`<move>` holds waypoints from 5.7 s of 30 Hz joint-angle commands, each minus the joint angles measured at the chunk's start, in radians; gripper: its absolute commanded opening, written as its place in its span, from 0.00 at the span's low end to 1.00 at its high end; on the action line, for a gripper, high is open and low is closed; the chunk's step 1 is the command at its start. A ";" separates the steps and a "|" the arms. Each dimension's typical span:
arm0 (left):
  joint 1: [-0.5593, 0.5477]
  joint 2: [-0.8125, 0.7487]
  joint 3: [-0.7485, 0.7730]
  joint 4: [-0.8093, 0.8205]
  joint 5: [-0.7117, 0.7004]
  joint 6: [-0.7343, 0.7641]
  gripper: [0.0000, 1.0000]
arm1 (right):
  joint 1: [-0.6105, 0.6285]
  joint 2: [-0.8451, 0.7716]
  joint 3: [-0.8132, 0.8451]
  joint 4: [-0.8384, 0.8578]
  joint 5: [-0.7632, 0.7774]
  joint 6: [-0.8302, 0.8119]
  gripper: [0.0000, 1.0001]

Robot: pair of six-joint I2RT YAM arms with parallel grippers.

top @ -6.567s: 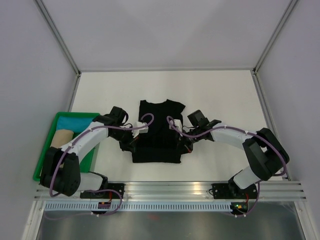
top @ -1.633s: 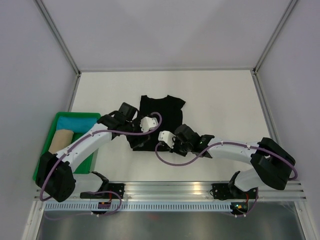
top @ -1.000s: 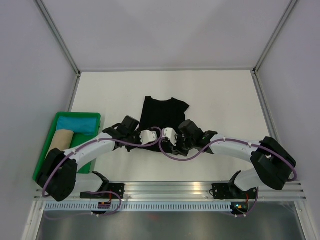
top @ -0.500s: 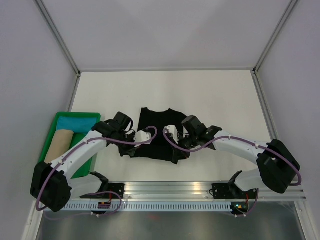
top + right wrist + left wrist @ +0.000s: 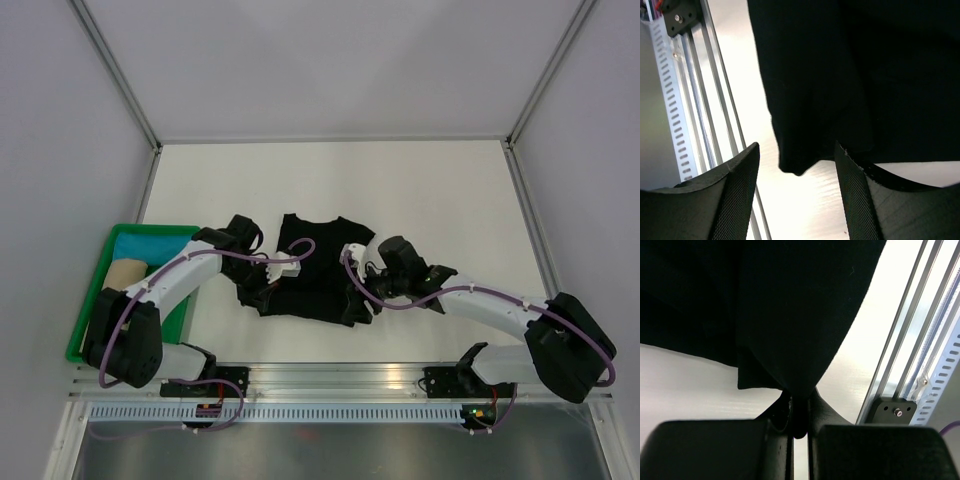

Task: Roll the t-shirts
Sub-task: Roll the tshirt

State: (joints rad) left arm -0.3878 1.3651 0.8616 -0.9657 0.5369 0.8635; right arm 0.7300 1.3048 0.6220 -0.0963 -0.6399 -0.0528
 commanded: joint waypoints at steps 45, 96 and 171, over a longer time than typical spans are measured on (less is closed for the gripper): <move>0.052 -0.015 0.028 0.109 0.064 -0.181 0.02 | -0.083 0.045 -0.064 0.192 -0.107 0.326 0.00; 0.078 0.194 0.093 0.159 -0.034 -0.313 0.32 | 0.068 0.217 0.085 0.322 0.166 0.441 0.04; -0.186 -0.173 -0.101 0.269 -0.183 -0.057 0.02 | 0.103 -0.254 -0.116 0.073 0.403 -0.593 0.74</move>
State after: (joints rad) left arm -0.5835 1.1938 0.7223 -0.6159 0.2470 0.7605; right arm 0.7597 1.0763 0.5755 0.0006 -0.3241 -0.3752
